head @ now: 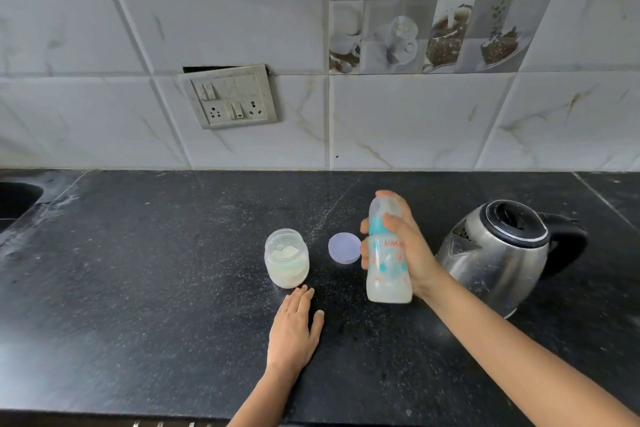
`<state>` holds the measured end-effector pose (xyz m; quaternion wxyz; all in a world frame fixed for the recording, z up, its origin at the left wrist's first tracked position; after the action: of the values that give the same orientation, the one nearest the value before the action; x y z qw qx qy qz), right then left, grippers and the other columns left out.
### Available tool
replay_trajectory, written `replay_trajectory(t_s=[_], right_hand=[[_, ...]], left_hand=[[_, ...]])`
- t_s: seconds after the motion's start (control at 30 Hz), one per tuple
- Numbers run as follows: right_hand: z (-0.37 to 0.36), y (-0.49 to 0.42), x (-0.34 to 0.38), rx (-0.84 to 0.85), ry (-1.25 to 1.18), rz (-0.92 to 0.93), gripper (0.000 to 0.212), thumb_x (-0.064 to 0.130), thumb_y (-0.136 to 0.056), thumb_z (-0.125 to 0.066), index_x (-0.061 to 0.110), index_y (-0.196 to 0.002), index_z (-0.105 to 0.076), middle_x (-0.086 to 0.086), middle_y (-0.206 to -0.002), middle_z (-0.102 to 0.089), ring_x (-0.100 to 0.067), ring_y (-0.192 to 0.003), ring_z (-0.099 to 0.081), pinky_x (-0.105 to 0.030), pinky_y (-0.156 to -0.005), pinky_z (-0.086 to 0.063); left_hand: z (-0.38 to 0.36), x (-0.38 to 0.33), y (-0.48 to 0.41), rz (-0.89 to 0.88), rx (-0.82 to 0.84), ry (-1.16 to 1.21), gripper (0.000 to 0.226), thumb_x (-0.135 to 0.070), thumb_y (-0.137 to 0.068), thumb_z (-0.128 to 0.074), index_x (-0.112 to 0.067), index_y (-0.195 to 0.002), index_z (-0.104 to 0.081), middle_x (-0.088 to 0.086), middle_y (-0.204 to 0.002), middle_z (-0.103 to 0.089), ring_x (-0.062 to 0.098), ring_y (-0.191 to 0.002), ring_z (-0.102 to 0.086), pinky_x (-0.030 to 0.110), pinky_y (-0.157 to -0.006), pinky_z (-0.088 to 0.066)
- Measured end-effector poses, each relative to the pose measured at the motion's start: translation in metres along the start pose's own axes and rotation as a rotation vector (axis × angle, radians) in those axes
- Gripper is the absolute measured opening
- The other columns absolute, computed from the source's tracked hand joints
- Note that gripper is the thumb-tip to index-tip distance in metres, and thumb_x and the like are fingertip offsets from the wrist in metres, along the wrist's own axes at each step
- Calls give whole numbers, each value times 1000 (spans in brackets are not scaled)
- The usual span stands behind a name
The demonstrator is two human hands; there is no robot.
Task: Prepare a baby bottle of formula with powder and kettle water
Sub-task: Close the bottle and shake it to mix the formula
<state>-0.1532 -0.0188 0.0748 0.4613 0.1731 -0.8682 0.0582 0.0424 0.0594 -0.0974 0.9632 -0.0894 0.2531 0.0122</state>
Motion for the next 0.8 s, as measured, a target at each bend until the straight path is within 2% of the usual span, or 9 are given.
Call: replay_trajectory(t_s=[0.07,0.13,0.2,0.3,0.4,0.6,0.67,0.73,0.8], right_hand=[[-1,-4,4,-66,-63,0,28,25,-83,-59,25,-111,-55,-10,-79,-61,-24,-56,-57,-32,-54,-51],[0,-15,13,-234,-320,2,14,30,-88,-53,16,-89,-53,-6,-72,-55,-19,-52,-54,-24,-53,-50],[3,-24,17,-334,-490,16,22,33,-91,-50,14,-79,-51,-4,-72,-51,-17,-52,-54,-22,-54,-50],[-3,-12,3,-160,-275,-31,14,30,-88,-55,20,-95,-63,-8,-76,-59,-21,-53,-58,-28,-52,-51],[-5,-5,-6,33,-65,-73,46,27,-74,-67,30,-118,-55,-11,-84,-62,-25,-59,-60,-33,-52,-52],[3,-27,3,-303,-556,-20,23,36,-89,-54,13,-90,-52,-4,-76,-55,-18,-54,-59,-24,-54,-53],[6,-18,-8,-230,-351,-79,20,33,-87,-57,17,-97,-57,-7,-76,-60,-20,-54,-59,-27,-53,-52],[6,-12,-16,-120,-63,-123,35,29,-81,-63,27,-116,-56,-9,-80,-63,-23,-58,-59,-32,-53,-51],[0,-16,-9,-115,-57,-94,37,28,-81,-63,27,-117,-55,-8,-80,-64,-23,-59,-59,-32,-53,-51]], left_hand=[[0,1,0,1,1,-1,50,-44,-96,-42,-19,-140,-44,-4,-148,-41,12,-139,-30,19,-113,-9],[0,1,0,-2,2,-7,50,-44,-96,-42,-19,-140,-43,-4,-148,-40,12,-139,-30,19,-113,-9],[-1,1,0,-1,0,-9,50,-43,-96,-42,-19,-140,-44,-3,-148,-41,13,-139,-31,19,-113,-10],[-1,1,0,0,-5,-7,50,-44,-96,-43,-19,-139,-45,-4,-147,-42,12,-138,-31,18,-113,-9],[-2,2,-1,5,-7,-4,51,-46,-96,-41,-21,-140,-43,-5,-148,-40,11,-139,-29,17,-113,-8],[-1,1,0,5,6,-8,51,-45,-97,-40,-21,-141,-42,-6,-149,-38,11,-140,-27,19,-114,-8],[-2,1,0,4,10,-1,50,-44,-96,-40,-21,-141,-42,-6,-149,-38,11,-140,-27,18,-114,-8],[-1,3,-1,2,7,7,50,-44,-96,-41,-21,-140,-42,-6,-149,-39,10,-139,-28,18,-114,-8],[0,5,-2,-3,4,15,50,-45,-96,-42,-21,-140,-44,-6,-148,-40,10,-139,-29,18,-114,-9]])
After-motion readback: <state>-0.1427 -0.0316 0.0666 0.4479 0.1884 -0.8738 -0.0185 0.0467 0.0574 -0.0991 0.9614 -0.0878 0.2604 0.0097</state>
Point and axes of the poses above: each hand's wrist, its own y-axis away from the middle knuckle, its own z-axis out of the back of the hand, x = y × z, the point moved 1 cm from there along -y, towards the middle knuckle
